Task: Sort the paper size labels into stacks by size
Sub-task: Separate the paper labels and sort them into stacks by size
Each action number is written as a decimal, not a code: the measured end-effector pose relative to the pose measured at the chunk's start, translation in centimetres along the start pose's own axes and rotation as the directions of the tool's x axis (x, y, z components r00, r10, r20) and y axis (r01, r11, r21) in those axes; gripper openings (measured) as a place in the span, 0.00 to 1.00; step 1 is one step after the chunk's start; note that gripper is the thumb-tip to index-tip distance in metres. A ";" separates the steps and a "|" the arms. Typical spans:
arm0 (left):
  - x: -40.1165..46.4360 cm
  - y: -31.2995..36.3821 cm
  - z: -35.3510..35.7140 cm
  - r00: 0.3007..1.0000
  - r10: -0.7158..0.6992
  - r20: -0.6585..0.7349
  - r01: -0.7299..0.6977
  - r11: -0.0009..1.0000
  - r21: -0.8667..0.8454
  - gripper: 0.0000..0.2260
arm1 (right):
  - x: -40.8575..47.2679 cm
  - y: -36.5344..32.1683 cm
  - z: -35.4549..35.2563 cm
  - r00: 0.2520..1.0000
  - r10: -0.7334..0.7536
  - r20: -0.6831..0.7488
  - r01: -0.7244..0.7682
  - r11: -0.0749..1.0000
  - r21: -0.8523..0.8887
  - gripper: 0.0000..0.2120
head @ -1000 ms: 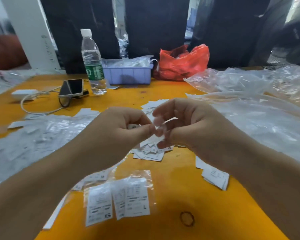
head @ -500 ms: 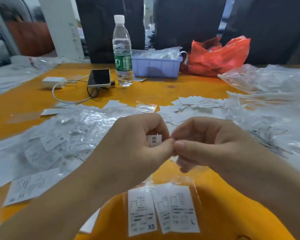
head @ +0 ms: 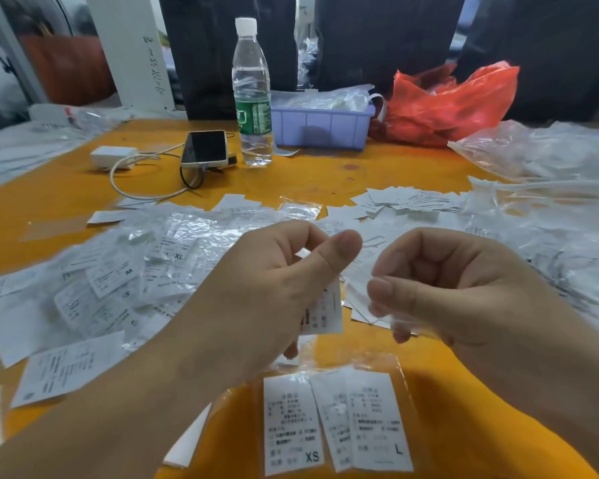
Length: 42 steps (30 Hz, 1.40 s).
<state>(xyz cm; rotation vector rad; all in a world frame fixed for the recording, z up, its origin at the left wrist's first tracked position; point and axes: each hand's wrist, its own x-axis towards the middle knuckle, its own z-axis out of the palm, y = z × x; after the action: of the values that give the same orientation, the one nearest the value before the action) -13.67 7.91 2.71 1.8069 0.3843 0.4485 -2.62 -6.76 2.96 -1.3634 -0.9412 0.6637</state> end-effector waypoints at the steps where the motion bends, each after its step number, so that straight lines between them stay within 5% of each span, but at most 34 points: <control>1: 0.0 0.0 0.0 1.000 -0.003 0.005 0.004 1.000 -0.014 0.21 | 0.0 0.0 0.0 1.000 -0.002 -0.003 0.002 1.000 0.001 0.05; 8: -0.2 -0.2 0.0 0.975 -0.004 0.222 0.004 1.000 0.001 0.18 | -0.1 0.2 0.2 0.999 0.005 -0.037 -0.004 1.000 0.026 0.08; 12: -0.1 -0.1 0.0 0.976 -0.027 0.215 0.035 0.999 -0.037 0.09 | -0.1 0.2 0.3 0.999 0.002 -0.045 0.002 0.997 0.083 0.08; 20: 0.0 0.1 -0.3 0.999 0.044 -0.016 -0.046 0.992 -0.121 0.05 | -0.3 0.5 0.2 0.989 0.134 0.062 -0.134 0.991 -0.006 0.06; 29: -0.4 0.1 1.1 0.978 0.160 -0.131 -0.172 0.982 -0.084 0.09 | -0.3 0.9 0.4 0.994 0.064 0.089 -0.062 0.998 -0.028 0.08; 35: -0.7 0.2 1.8 0.963 0.204 -0.178 -0.219 0.974 -0.066 0.07 | -0.7 0.6 1.7 0.968 0.008 0.251 -0.026 0.997 0.068 0.09; 42: -0.5 0.4 2.0 0.959 0.214 -0.187 -0.240 0.962 -0.128 0.08 | -0.7 0.8 1.8 0.998 -0.057 0.029 0.056 0.998 0.028 0.05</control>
<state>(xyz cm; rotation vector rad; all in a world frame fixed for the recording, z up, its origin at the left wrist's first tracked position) -13.16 5.88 2.53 1.6772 0.2531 0.7789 -4.42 -6.34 1.96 -1.3016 -0.9872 0.6533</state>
